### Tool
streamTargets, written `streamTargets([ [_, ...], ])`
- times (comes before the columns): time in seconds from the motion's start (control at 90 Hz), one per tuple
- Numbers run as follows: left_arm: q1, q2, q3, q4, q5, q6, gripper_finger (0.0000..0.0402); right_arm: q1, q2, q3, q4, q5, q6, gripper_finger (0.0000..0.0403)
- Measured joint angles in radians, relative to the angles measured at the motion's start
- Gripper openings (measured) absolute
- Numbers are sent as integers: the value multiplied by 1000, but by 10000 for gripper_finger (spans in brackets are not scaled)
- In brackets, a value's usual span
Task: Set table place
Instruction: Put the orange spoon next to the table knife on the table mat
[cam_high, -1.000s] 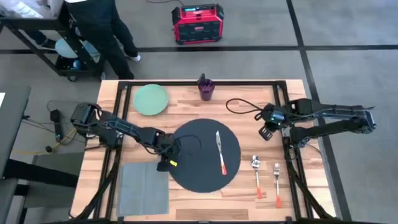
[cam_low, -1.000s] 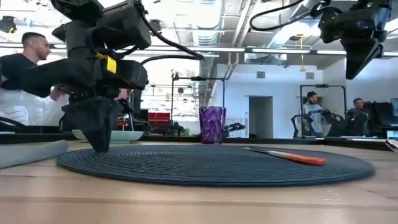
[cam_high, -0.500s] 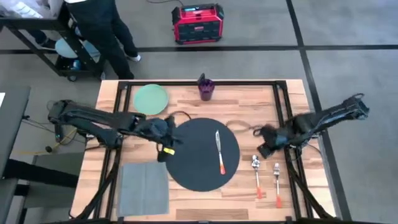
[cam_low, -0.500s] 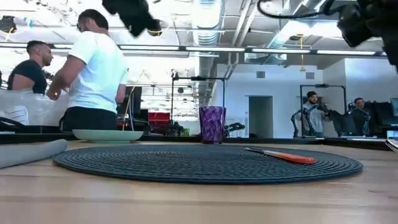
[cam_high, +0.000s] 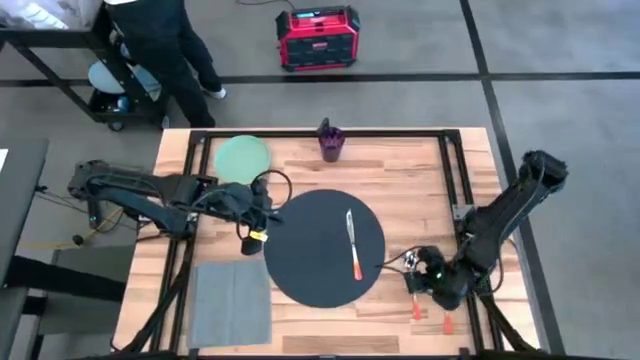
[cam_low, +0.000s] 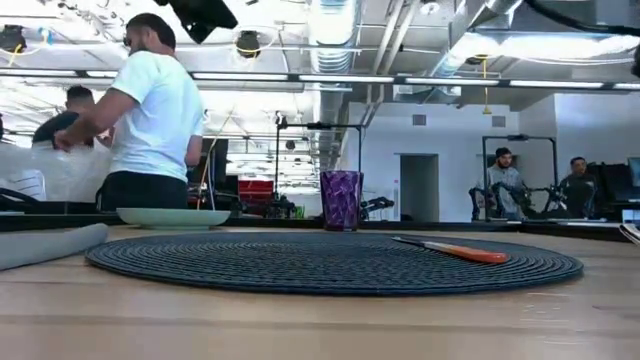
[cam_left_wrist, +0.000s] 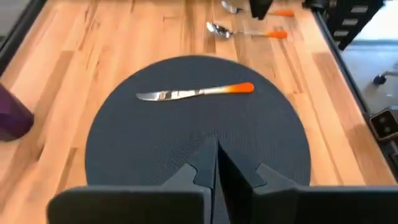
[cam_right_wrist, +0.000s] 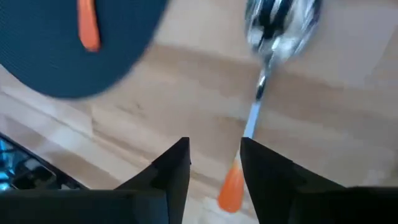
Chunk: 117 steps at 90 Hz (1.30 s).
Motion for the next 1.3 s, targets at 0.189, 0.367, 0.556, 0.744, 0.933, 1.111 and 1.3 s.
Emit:
streamTargets([
  [0.189,0,-1,0,3,0,10,0,-30,100,0,45,-69,-7,128],
  [0.367,-1,-2,0,-3,1,6,0,-32,12,5,-120,-81,9,128],
  [0.556,0,-2,0,-4,2,6,0,-40,-36,18,-217,-77,8,128],
  [0.744,0,-2,1,-24,2,7,0,-46,52,18,-123,-85,-18,128],
  [0.933,0,-2,1,-50,2,21,0,-45,100,18,-91,-118,-19,128],
  [1.111,0,-2,1,-50,2,25,0,-52,100,15,-93,-118,-19,128],
  [1.3,0,-2,1,-49,2,25,0,-73,101,15,-91,-108,-23,128],
])
